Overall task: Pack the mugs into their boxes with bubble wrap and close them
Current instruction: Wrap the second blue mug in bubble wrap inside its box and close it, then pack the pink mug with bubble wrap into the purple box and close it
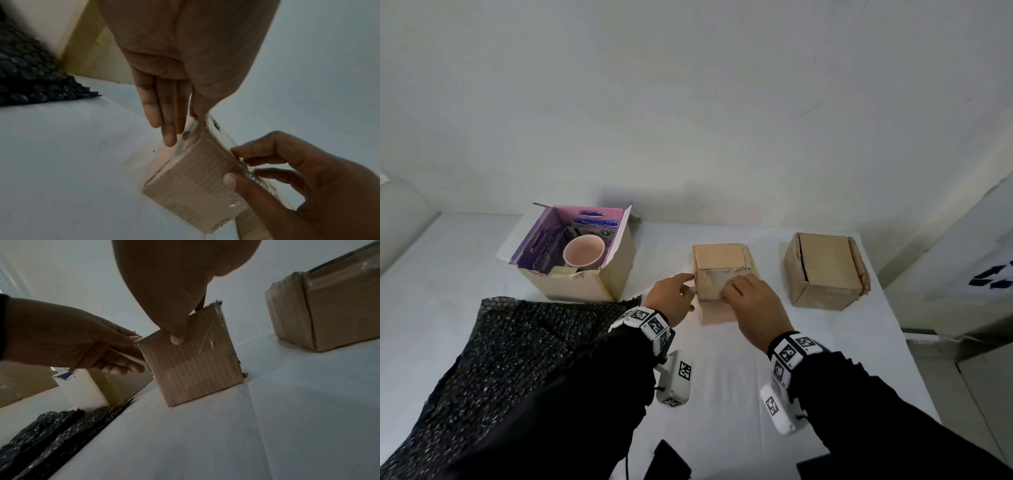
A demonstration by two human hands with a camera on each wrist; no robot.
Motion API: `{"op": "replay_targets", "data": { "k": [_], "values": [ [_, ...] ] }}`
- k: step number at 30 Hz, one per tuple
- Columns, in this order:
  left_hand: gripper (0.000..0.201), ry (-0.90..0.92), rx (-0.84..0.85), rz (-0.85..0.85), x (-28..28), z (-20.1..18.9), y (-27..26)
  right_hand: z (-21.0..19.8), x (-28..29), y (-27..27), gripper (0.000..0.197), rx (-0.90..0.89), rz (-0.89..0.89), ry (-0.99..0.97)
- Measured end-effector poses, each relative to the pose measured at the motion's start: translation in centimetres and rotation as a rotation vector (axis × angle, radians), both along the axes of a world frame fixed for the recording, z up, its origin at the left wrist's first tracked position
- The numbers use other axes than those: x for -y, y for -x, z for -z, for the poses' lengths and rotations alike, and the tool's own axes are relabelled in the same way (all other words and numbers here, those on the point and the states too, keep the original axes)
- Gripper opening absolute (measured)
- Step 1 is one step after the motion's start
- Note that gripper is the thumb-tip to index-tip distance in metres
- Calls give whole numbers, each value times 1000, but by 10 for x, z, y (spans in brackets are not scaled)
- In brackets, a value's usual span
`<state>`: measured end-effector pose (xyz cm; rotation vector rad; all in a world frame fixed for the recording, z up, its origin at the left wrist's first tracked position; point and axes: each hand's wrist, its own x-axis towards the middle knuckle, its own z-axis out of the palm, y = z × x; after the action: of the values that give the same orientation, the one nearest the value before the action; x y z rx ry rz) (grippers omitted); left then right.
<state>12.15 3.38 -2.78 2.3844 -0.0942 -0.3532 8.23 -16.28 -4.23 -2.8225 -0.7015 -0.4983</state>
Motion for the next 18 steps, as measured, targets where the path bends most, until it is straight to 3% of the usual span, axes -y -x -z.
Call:
{"op": "replay_targets", "data": {
  "k": [4,8,13,18],
  "values": [
    [25,-45,107,15,-25,-22,1,-9,-6,-10,28,-36,49,-17],
    [21,-66,171,-53,-72,-60,-2,-16,-38,-12,23,-157,2,-243],
    [17,-108,278,-117,-147,-91,10,-31,-119,-3,23,-250,-163,-418],
    [12,-227,179,-139,-226,-75,39,-37,-212,19,20,-587,-273,-414]
  ]
}}
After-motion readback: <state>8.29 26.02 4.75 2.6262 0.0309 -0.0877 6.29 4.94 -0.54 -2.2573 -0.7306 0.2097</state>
